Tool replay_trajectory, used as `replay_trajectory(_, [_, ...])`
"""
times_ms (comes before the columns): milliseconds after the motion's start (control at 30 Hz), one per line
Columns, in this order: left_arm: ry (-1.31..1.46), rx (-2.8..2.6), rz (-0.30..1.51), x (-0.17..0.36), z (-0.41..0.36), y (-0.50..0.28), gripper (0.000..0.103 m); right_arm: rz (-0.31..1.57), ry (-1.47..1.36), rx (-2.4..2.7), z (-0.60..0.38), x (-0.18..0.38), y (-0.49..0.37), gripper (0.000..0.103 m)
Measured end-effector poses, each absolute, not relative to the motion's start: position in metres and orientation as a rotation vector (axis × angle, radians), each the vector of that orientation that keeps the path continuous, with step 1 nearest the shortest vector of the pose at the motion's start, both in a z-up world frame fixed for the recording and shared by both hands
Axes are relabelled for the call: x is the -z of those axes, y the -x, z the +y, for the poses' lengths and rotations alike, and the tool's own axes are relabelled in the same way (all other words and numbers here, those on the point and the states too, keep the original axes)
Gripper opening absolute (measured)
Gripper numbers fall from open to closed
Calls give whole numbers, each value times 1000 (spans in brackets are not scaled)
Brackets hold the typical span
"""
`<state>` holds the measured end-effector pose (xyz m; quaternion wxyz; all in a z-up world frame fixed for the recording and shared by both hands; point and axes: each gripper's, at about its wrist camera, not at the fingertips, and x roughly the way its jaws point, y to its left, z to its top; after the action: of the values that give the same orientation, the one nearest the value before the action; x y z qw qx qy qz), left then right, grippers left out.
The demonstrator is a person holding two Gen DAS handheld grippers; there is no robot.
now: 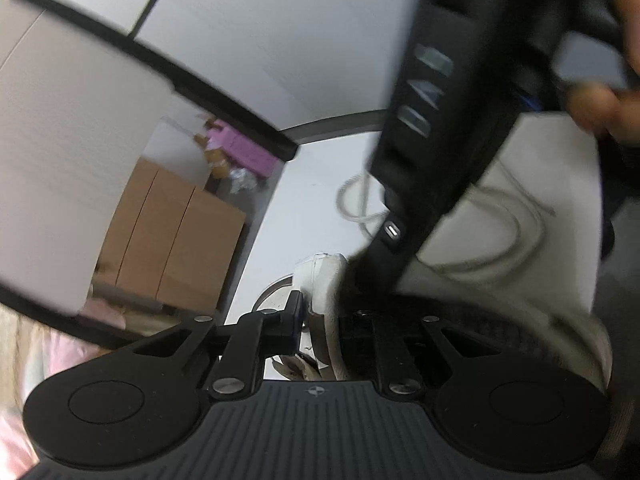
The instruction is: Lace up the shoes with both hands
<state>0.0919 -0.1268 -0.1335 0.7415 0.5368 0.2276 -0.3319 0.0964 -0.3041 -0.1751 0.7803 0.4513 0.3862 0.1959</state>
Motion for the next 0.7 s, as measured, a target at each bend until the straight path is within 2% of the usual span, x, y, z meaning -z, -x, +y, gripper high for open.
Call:
replay_trajectory(433, [-1355, 896, 553, 139, -122, -93, 17, 869, -1166, -389, -321, 188, -96, 8])
replay_trajectory(700, [-1396, 979, 620, 143, -124, -97, 20, 878, -1125, -394, -323, 183, -99, 8])
